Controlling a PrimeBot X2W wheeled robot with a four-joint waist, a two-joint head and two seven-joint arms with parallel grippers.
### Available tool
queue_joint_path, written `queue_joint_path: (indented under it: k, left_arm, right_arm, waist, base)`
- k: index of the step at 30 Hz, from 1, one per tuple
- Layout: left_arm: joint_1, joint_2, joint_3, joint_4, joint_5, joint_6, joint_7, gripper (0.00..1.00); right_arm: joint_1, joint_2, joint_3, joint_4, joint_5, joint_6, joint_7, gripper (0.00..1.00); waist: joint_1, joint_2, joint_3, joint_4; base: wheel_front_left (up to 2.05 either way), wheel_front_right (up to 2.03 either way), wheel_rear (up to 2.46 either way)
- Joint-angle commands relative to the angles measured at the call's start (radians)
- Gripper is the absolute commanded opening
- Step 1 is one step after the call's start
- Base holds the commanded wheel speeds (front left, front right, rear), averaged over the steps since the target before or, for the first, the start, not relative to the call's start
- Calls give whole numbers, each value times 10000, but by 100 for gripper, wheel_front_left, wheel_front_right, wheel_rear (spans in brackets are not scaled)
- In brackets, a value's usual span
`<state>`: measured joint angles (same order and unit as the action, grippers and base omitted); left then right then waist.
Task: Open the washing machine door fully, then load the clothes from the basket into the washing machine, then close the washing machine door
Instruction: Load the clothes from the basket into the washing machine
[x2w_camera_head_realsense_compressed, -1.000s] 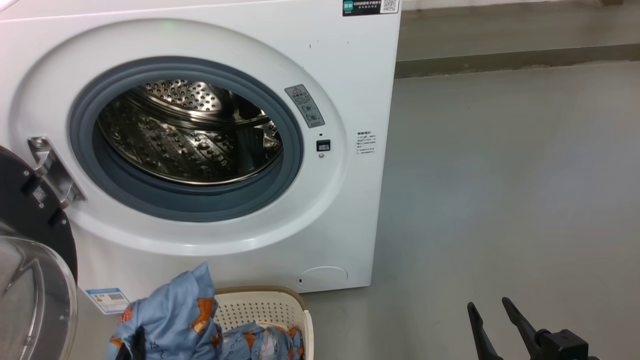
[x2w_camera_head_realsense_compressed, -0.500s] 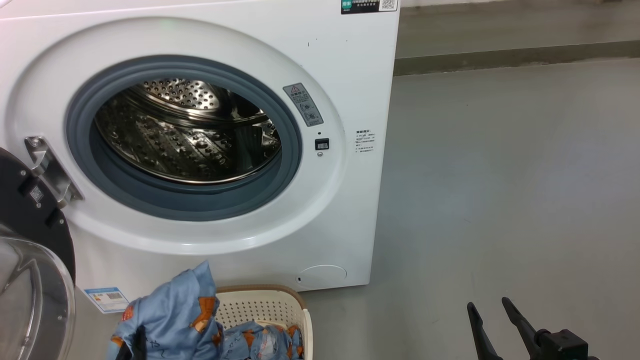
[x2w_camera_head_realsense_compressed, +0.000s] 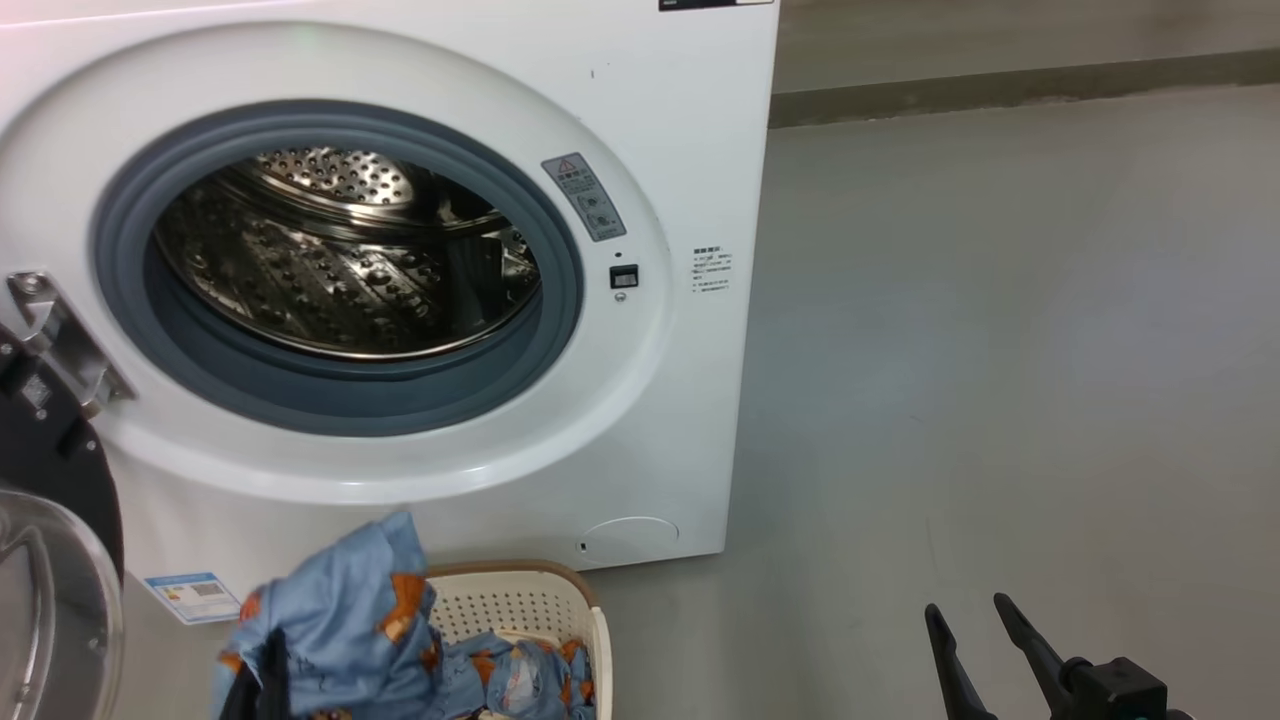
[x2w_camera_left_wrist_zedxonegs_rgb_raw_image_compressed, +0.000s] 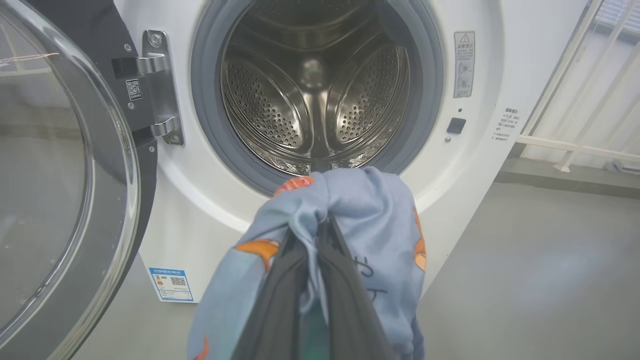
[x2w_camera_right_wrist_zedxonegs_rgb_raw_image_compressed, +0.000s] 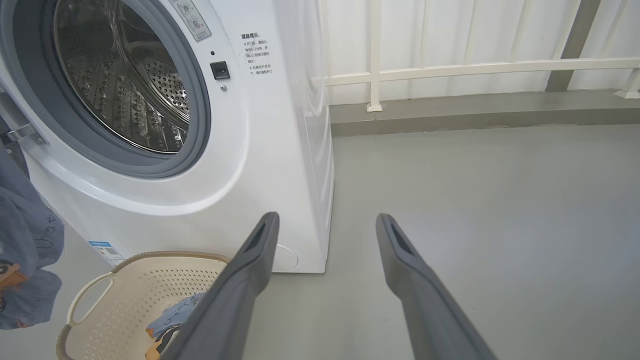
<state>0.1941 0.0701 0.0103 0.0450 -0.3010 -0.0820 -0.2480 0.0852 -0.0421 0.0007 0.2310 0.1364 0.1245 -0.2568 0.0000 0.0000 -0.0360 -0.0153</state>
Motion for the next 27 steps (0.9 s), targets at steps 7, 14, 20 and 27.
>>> queue_joint_path:
  k: [7,14,20,27]
  left_arm:
    - [-1362,27,416,192,-338,69,-125,0]
    - [-2292,479,891,699,-504,83,-129,0]
    - [-3300,1248,1474,1165,-452,273,-131,0]
    - [-4850,2053,1907,2171,-558,281,-133,0]
  right_arm:
    - [-394,-82,413,-331,187,62,-49,100]
    - [-528,-82,601,-468,402,62,-49,100]
    - [-682,-82,727,-663,680,62,-49,100]
    - [-937,-82,916,-860,881,62,-49,100]
  waist:
    - [0,0,380,-666]
    - [0,0,878,-1593]
    - [0,0,1543,-2452]
    - [0,0,2435,-3072]
  base:
    - [0,0,0]
    - [0,0,0]
    - [0,0,0]
    - [0,0,0]
